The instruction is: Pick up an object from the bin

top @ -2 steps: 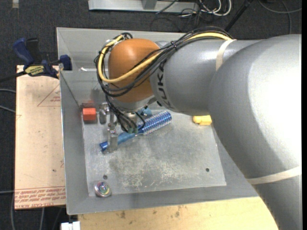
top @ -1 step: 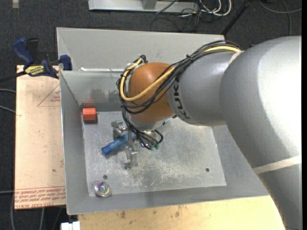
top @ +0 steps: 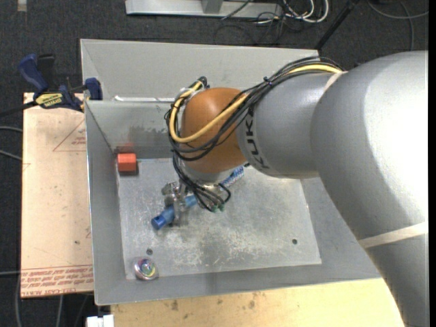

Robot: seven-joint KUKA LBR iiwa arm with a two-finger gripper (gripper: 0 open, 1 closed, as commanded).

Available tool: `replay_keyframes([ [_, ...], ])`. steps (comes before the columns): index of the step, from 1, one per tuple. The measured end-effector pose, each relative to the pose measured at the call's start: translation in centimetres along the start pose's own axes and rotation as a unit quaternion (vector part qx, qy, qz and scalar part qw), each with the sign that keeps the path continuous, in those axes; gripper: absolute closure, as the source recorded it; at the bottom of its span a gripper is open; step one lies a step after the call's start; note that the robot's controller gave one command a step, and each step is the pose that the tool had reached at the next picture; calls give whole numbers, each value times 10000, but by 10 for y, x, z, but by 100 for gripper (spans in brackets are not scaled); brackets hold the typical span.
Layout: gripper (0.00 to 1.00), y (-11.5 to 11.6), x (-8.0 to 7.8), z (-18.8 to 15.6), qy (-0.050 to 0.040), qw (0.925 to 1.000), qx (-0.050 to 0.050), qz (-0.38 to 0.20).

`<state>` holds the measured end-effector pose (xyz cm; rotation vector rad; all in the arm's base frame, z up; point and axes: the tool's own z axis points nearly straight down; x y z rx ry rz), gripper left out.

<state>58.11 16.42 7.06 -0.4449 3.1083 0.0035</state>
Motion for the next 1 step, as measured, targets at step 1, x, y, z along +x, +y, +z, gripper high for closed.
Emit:
replay_keyframes([
  [1,100,-6,-27,-152,-49,10000,9,31],
])
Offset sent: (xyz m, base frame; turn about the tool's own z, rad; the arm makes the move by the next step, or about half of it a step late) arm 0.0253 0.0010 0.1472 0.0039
